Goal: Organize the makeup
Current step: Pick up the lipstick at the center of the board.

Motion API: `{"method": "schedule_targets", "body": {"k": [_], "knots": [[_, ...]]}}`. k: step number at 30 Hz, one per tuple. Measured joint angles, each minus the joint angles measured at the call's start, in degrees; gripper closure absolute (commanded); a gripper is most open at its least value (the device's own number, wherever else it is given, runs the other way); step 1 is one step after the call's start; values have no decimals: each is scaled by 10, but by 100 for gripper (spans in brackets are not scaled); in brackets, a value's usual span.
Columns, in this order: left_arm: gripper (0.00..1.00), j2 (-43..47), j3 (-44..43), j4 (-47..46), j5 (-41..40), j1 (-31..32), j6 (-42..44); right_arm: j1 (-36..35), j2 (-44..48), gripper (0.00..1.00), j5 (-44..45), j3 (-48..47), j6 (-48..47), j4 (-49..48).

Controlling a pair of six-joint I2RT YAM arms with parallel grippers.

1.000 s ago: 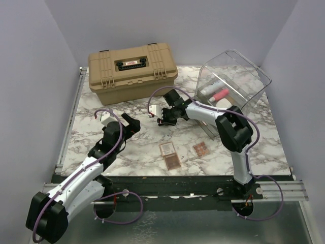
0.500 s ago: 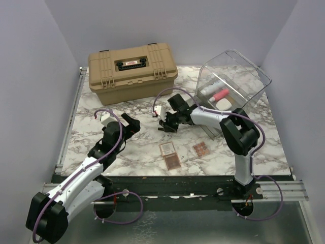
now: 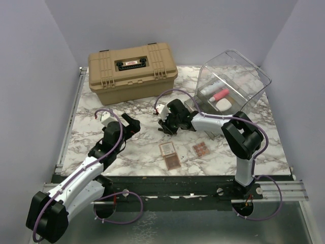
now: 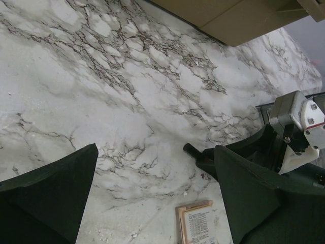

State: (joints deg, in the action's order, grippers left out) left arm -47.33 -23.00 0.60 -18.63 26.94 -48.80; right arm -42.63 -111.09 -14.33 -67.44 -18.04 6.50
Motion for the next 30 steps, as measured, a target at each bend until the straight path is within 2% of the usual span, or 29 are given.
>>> {"method": "schedule_targets", "body": {"k": [7, 19, 30], "knots": [[2, -4, 0, 0, 0, 0, 0, -11, 23, 85, 44, 34, 42, -24], [2, -12, 0, 0, 0, 0, 0, -16, 68, 87, 106, 79, 92, -14], [2, -25, 0, -1, 3, 0, -1, -16, 175, 87, 135, 106, 96, 5]]}}
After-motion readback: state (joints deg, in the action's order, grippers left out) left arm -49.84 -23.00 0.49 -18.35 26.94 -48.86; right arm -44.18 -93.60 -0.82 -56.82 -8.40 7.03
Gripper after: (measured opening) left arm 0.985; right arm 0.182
